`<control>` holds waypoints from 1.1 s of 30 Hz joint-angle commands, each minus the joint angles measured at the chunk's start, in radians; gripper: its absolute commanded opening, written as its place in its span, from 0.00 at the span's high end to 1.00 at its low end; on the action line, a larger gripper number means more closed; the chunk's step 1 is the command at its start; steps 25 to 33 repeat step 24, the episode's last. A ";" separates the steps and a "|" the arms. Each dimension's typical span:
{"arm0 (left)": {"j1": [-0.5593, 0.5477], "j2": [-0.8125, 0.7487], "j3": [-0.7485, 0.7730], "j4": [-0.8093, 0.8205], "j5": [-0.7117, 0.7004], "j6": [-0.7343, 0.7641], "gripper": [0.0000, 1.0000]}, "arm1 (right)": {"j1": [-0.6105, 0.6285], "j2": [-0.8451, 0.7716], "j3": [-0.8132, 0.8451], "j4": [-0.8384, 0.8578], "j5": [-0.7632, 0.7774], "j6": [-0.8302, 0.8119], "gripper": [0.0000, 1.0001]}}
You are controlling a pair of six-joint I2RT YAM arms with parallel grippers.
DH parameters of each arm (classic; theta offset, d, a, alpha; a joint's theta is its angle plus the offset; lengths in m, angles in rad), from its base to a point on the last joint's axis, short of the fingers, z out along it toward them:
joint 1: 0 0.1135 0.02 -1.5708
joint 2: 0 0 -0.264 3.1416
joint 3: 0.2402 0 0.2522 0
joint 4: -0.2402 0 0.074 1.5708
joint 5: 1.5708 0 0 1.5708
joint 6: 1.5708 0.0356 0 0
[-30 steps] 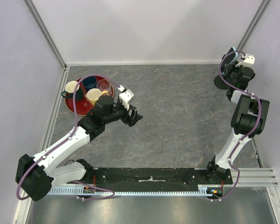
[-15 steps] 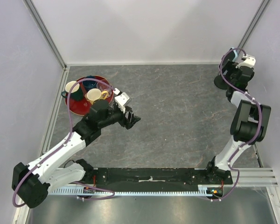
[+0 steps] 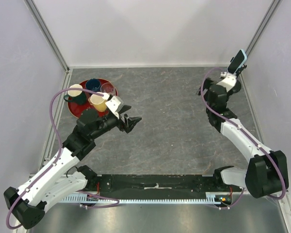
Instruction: Place the phone on the phone stand
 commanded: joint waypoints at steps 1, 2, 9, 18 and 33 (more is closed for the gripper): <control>0.007 -0.040 0.028 0.004 -0.041 -0.030 0.23 | 0.090 0.024 -0.110 0.051 -0.478 0.057 0.02; 0.007 -0.044 0.029 -0.001 -0.047 -0.033 0.23 | 0.119 0.024 -0.127 0.063 -0.522 0.067 0.02; 0.007 -0.081 0.032 -0.013 -0.040 -0.063 0.23 | 0.432 -0.274 -0.236 -0.138 -0.399 0.109 0.02; 0.004 -0.144 0.018 0.001 0.025 -0.144 0.23 | 0.484 -0.813 -0.362 -0.473 -0.374 0.225 0.02; 0.004 -0.345 -0.074 0.019 0.076 -0.393 0.09 | 0.484 -1.095 -0.344 -0.521 -0.382 0.235 0.02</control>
